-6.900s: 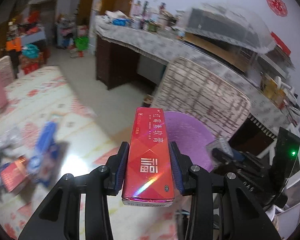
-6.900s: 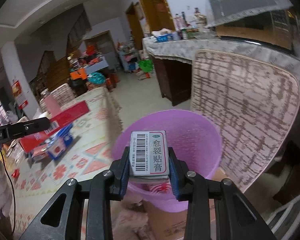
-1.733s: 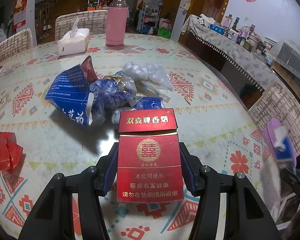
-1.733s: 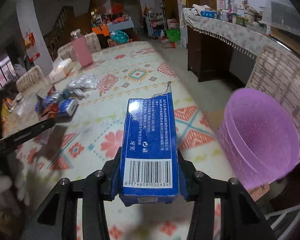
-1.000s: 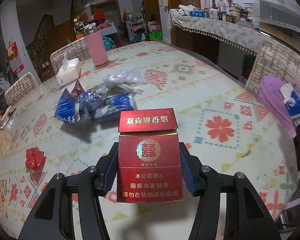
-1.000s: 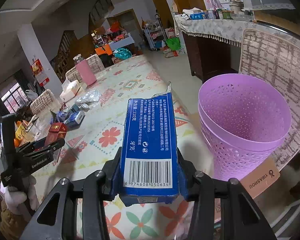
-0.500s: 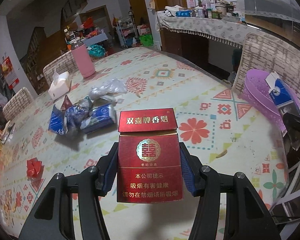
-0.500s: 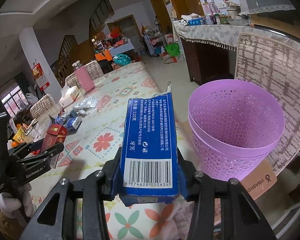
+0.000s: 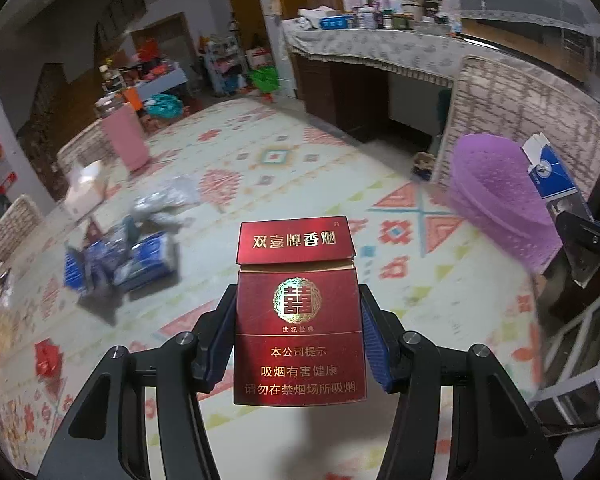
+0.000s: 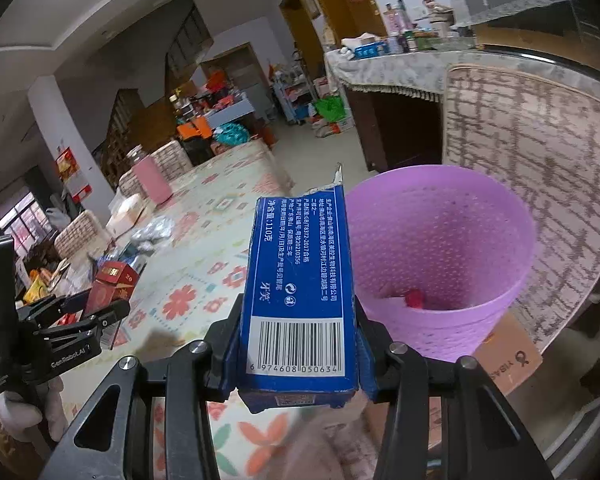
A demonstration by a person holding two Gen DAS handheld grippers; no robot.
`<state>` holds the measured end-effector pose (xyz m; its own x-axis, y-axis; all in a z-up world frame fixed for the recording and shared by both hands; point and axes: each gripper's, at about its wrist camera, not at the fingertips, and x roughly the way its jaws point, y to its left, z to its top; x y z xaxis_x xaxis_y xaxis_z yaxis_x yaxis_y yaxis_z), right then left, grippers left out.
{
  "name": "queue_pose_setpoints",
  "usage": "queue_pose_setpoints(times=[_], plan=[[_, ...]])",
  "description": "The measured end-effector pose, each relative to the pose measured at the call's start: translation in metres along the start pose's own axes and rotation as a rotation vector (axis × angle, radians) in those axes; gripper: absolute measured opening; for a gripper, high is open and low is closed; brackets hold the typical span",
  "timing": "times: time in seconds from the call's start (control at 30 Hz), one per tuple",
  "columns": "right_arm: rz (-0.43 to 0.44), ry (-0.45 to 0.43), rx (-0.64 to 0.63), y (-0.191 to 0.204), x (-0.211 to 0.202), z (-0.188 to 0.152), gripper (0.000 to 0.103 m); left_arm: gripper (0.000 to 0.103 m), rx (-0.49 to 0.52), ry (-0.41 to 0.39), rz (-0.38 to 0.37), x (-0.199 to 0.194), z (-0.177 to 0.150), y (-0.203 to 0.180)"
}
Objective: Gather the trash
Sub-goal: 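Carry both boxes over the purple wastebasket and open both tools to drop them, then return both tools from the wastebasket to the table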
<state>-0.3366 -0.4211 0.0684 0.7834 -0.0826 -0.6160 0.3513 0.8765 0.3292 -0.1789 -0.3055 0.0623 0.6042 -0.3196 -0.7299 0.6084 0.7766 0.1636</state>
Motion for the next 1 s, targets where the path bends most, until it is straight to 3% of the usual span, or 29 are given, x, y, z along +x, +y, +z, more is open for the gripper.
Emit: queue_pose_setpoints(times=[0.33, 0.73, 0.83, 0.9, 1.0], plan=[[-0.119, -0.064, 0.063, -0.064, -0.027, 0.022, 0.050, 0.055, 0.070, 0.013, -0.172, 0.018, 0.063, -0.064], [-0.133, -0.065, 0.129, -0.106, -0.008, 0.052, 0.051, 0.057, 0.070, 0.055, -0.468, 0.055, 0.141, -0.142], [-0.150, -0.066, 0.116, -0.110, 0.003, 0.061, 0.056, 0.071, 0.066, 0.076, -0.435, 0.059, 0.144, -0.148], [-0.162, -0.063, 0.137, -0.113, 0.006, 0.062, 0.071, 0.075, 0.068, 0.069, -0.426, 0.056, 0.140, -0.144], [-0.153, -0.071, 0.140, -0.111, 0.004, 0.059, 0.072, 0.082, 0.096, 0.049, -0.362, 0.047, 0.126, -0.132]])
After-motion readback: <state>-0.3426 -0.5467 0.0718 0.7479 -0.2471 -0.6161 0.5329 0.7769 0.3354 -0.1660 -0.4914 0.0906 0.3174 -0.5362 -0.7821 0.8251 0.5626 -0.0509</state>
